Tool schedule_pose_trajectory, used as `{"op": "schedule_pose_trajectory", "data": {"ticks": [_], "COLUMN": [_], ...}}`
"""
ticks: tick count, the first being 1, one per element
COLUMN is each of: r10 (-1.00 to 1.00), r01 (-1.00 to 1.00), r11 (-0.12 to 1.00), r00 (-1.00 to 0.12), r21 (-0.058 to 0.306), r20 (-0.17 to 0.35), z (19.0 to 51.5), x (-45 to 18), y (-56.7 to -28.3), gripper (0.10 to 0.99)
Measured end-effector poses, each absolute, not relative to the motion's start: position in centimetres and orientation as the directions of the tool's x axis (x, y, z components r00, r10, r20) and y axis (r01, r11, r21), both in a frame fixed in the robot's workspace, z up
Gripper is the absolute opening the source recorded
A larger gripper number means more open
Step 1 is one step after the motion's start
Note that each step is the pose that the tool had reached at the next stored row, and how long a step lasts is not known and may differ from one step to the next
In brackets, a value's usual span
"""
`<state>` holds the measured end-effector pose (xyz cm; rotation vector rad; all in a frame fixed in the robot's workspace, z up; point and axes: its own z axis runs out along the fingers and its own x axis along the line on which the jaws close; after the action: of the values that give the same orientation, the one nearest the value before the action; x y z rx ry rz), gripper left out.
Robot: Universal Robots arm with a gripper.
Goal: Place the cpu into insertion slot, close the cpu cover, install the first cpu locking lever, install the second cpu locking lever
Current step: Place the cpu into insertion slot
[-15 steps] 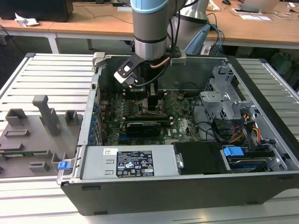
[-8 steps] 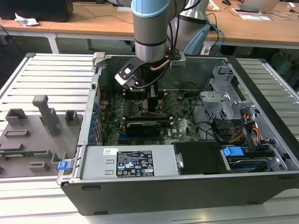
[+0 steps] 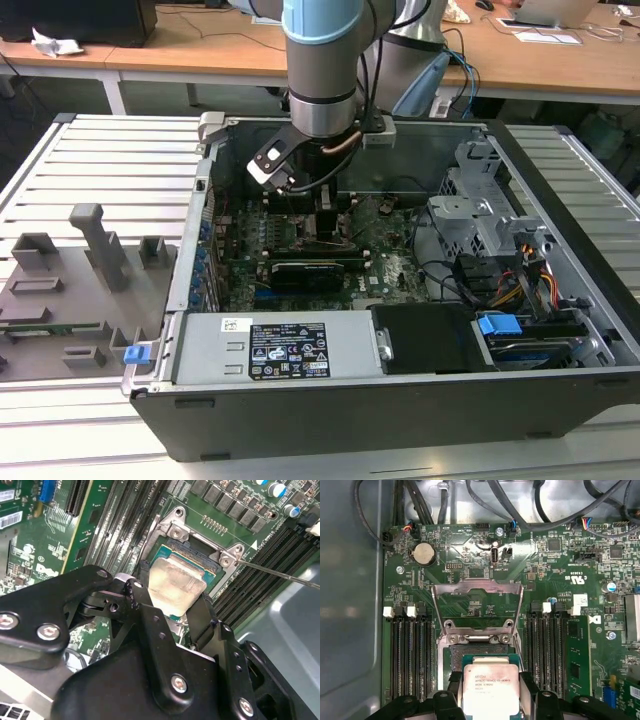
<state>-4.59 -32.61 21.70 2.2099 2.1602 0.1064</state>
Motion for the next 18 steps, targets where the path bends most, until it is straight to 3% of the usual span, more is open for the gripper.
{"op": "schedule_pose_trajectory", "data": {"ticks": [18], "r10": [1.0], "r01": [0.996], "r11": [-0.022], "r00": [0.022], "r21": [0.082], "r20": [0.001], "z": [20.0], "x": [-4.4], "y": [-31.8], "gripper": [0.541]}}
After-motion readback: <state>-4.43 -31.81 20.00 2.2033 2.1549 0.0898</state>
